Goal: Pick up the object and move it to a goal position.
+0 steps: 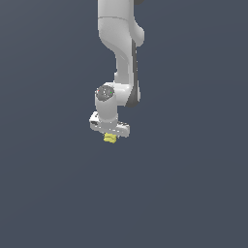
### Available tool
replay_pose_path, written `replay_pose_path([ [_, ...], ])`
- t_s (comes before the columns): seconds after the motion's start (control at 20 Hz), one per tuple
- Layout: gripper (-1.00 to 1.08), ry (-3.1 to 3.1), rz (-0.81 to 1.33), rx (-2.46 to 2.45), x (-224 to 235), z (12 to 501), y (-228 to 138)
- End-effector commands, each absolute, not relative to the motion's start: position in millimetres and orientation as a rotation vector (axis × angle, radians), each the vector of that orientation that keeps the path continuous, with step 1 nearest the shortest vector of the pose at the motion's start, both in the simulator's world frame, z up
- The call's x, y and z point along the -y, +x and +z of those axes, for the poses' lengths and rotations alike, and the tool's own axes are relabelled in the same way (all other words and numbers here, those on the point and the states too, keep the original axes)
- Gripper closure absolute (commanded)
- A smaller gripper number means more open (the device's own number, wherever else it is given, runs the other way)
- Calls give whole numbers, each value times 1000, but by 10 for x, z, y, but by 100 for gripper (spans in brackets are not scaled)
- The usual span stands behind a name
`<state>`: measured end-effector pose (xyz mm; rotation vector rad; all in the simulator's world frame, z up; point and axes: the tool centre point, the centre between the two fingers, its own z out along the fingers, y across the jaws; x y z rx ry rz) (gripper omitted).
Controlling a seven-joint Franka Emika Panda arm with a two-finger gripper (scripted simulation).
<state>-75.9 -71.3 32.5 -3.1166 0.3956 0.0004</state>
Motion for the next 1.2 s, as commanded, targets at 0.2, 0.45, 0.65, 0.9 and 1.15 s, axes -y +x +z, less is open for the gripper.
replay_pose_path([
  [0.2,108,-3117,0,-395,551,414,-703],
  [0.45,108,-3117,0,-395,226,594,-588],
  [0.65,108,-3117,0,-395,-99,776,-465],
  [0.9,108,-3117,0,-395,-370,927,-355],
  [1.15,108,-3117,0,-395,-462,977,-314],
])
